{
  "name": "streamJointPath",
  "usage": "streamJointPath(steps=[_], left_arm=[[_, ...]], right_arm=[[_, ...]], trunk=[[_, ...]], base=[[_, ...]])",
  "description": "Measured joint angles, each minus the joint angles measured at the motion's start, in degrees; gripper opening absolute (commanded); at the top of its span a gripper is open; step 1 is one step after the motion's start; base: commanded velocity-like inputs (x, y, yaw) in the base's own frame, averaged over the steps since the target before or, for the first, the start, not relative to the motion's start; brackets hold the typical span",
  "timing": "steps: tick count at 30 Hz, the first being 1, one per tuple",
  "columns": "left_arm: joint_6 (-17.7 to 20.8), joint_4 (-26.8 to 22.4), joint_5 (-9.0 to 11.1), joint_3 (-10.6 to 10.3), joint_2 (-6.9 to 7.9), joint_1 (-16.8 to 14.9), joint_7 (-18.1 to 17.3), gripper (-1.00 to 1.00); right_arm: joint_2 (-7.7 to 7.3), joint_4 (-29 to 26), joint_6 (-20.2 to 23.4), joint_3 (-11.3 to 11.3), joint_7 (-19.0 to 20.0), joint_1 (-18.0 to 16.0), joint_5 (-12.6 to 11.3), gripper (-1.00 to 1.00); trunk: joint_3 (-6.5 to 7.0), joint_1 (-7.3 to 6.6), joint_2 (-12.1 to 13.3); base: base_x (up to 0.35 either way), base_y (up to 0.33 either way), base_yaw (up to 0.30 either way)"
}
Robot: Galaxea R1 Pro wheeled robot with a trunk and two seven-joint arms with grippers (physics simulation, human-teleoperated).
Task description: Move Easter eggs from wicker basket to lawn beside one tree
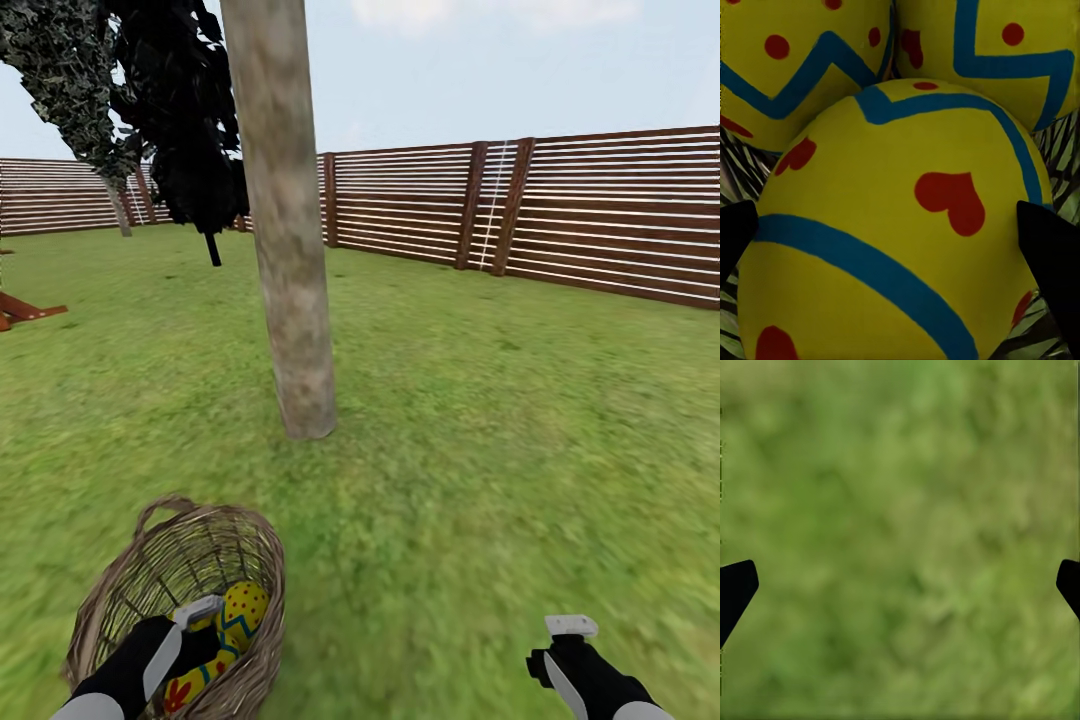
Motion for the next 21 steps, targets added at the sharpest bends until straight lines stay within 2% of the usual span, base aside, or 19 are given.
streamJointPath(steps=[7, 12, 21], left_arm=[[0.1, 0.0, 0.0, 0.0, -0.07, 0.0, 0.4, -1.00], [0.1, 0.2, -0.2, -0.1, -1.12, 0.0, 0.4, -1.00], [-0.1, 0.0, 0.1, 0.0, -1.56, 0.0, -0.1, -1.00]], right_arm=[[0.03, 0.0, 0.0, 0.0, 0.0, 0.0, 0.0, 1.00], [0.04, 0.0, 0.0, 0.0, 0.0, 0.0, 0.0, 1.00], [0.11, 0.0, 0.0, 0.0, 0.0, 0.0, 0.0, 1.00]], trunk=[[1.55, -0.18, 0.1], [2.66, -0.31, 0.2], [4.66, -0.53, 0.3]], base=[[0.000, 0.000, 0.000], [-0.013, 0.000, 0.000], [-0.073, 0.008, 0.000]])
